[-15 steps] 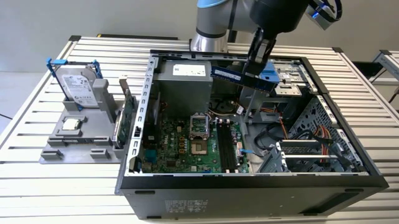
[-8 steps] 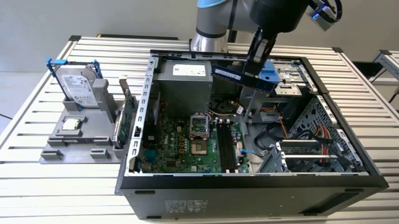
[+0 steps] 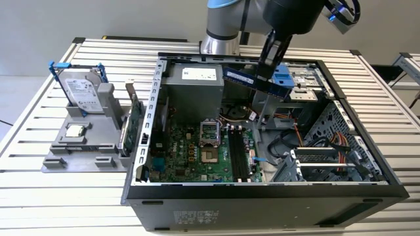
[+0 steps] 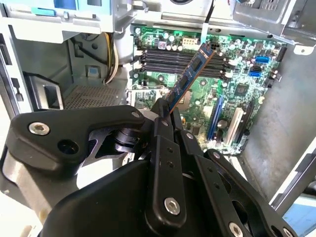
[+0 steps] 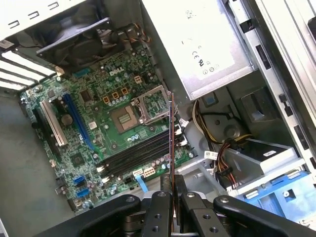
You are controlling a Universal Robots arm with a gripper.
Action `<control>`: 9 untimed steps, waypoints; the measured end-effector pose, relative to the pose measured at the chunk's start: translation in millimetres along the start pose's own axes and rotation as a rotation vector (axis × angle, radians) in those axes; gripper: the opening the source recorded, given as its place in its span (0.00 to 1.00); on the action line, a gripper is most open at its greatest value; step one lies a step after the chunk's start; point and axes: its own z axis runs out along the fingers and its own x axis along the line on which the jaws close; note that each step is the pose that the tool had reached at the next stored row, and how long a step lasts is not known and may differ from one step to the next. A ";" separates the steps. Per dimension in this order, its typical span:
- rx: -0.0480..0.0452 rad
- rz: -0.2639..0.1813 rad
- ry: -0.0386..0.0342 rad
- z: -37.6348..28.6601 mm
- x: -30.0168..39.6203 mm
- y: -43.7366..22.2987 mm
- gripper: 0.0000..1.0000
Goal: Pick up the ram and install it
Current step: 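Insert the ram into the slot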
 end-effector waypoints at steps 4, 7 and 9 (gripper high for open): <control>-0.0002 0.029 -0.0020 0.0 0.0 0.0 0.00; -0.0004 0.050 -0.0034 0.0 0.0 0.1 0.00; -0.0005 0.064 -0.0042 0.0 0.0 0.0 0.00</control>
